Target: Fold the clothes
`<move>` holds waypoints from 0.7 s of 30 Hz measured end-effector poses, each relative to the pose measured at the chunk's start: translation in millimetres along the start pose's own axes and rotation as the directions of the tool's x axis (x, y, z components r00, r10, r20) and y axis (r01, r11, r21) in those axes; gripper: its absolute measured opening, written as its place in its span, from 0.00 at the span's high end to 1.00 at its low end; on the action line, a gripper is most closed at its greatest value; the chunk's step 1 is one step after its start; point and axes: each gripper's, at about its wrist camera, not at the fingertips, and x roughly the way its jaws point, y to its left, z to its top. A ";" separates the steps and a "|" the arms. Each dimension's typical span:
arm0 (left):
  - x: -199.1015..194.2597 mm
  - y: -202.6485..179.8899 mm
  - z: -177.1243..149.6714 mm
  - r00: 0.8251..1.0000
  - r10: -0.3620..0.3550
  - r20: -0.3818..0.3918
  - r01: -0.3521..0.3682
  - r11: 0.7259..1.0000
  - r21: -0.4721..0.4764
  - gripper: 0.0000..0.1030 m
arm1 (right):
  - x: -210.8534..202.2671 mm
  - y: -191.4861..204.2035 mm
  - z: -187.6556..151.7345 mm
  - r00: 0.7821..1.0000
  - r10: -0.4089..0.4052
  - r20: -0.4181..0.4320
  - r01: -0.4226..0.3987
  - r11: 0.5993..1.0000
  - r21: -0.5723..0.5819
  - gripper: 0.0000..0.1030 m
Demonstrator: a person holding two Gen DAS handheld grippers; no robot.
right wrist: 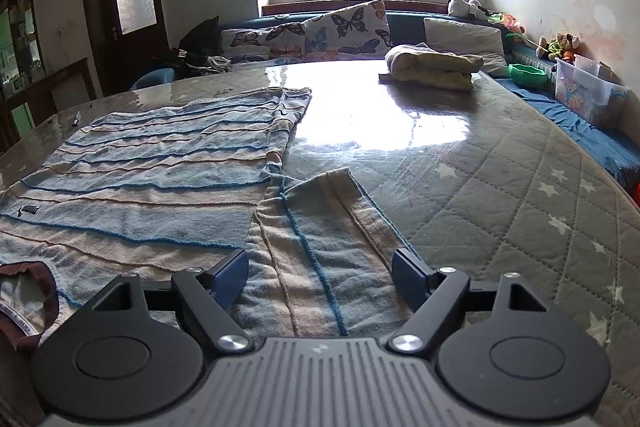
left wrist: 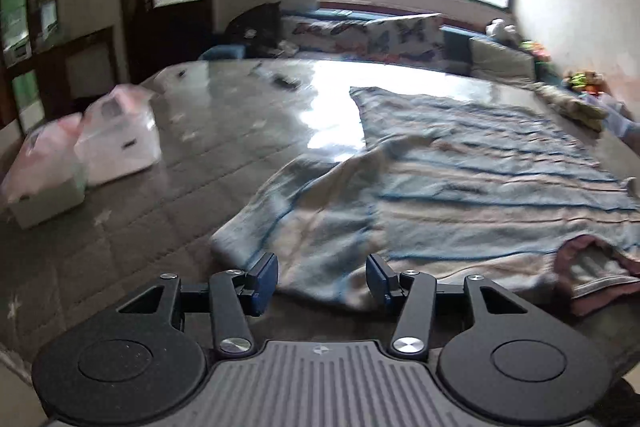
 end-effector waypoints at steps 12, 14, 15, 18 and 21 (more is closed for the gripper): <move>12.2 -65.0 4.2 0.968 -0.242 -0.061 0.249 0.935 0.251 0.49 | 0.0 1.5 -1.7 1.000 0.004 0.000 -0.004 1.000 -0.004 0.18; 12.8 -69.7 -3.1 0.963 -0.250 -0.097 0.268 0.918 0.292 0.49 | 0.2 1.9 -1.6 1.000 0.005 -0.001 -0.005 1.000 -0.005 0.17; 11.0 -68.6 -6.9 0.963 -0.249 -0.105 0.270 0.913 0.305 0.49 | 0.1 1.8 -1.5 1.000 0.007 -0.002 -0.007 1.000 -0.005 0.17; 2.9 -60.3 -10.9 0.961 -0.257 -0.103 0.277 0.908 0.316 0.49 | 0.5 1.3 -0.8 1.000 0.009 -0.005 -0.009 1.000 -0.009 0.17; 0.0 -55.2 -7.8 0.967 -0.239 -0.088 0.255 0.914 0.317 0.49 | 0.8 1.6 -0.6 1.000 0.007 -0.005 -0.007 1.000 -0.009 0.17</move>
